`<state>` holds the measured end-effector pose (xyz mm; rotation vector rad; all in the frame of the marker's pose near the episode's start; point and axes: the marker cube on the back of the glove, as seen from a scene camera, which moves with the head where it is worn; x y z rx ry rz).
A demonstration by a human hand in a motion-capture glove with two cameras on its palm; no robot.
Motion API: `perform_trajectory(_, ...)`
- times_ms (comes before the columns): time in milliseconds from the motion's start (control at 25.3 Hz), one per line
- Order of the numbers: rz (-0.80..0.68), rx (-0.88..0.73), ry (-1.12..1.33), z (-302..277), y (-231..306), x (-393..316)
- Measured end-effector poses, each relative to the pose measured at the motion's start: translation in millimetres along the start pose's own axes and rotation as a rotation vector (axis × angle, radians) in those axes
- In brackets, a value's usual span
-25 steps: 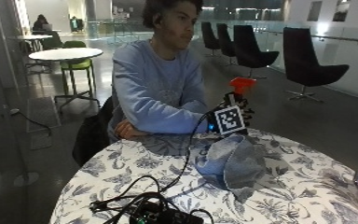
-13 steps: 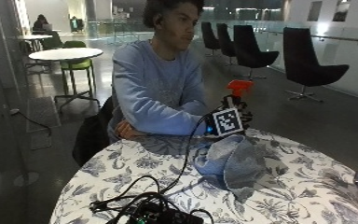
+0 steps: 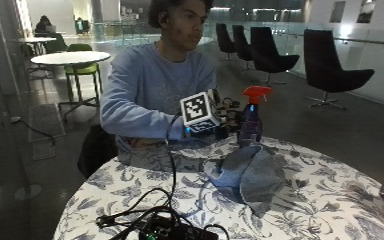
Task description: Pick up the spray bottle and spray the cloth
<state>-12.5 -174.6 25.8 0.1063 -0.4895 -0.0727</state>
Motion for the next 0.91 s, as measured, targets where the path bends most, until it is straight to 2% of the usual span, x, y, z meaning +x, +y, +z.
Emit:
perform_trajectory(198,0.112,0.074,0.207,-71,61,31)
perform_trajectory(435,0.213,0.126,0.431,-125,136,62)
perform_trajectory(632,0.238,0.132,0.509,-137,170,71)
perform_trajectory(909,0.228,0.136,0.559,-140,183,69)
